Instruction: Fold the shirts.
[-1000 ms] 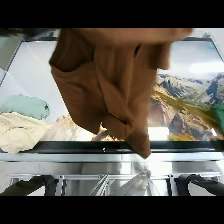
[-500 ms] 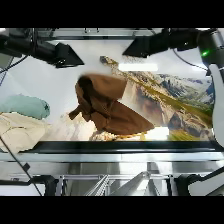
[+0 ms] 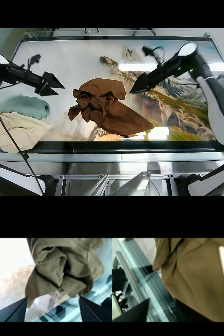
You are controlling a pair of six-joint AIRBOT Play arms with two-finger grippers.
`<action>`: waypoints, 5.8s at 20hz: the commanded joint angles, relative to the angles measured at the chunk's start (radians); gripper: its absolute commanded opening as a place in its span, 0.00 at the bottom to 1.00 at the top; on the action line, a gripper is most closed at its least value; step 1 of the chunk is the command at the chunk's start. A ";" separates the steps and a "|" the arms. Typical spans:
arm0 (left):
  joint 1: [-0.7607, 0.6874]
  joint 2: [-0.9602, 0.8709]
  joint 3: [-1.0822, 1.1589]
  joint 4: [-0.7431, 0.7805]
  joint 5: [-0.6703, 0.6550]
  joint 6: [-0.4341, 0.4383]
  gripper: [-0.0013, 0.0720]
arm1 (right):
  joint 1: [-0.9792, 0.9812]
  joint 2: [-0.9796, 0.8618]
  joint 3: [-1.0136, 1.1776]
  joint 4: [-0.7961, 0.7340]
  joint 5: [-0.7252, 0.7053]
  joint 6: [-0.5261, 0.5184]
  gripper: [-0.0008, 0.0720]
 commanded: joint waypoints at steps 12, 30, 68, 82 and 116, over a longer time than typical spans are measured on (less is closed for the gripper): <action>-0.208 -0.011 -0.239 0.063 0.232 0.111 0.80 | 0.381 -0.083 -0.266 0.135 -0.634 -0.093 0.88; 0.025 0.484 -0.239 -0.196 0.217 0.194 0.04 | -0.200 0.545 -0.215 -0.355 -0.406 0.028 0.04; 0.156 0.289 -0.481 -0.076 0.171 0.242 1.00 | -0.396 0.155 -0.131 -0.063 -0.436 -0.054 0.61; 0.275 0.149 -0.294 -0.069 0.131 0.206 0.99 | -0.401 0.475 -0.982 -0.009 -0.434 0.066 0.59; -0.008 0.144 -0.419 0.259 0.388 0.200 0.97 | -0.361 0.524 -1.048 0.169 -0.664 0.008 0.04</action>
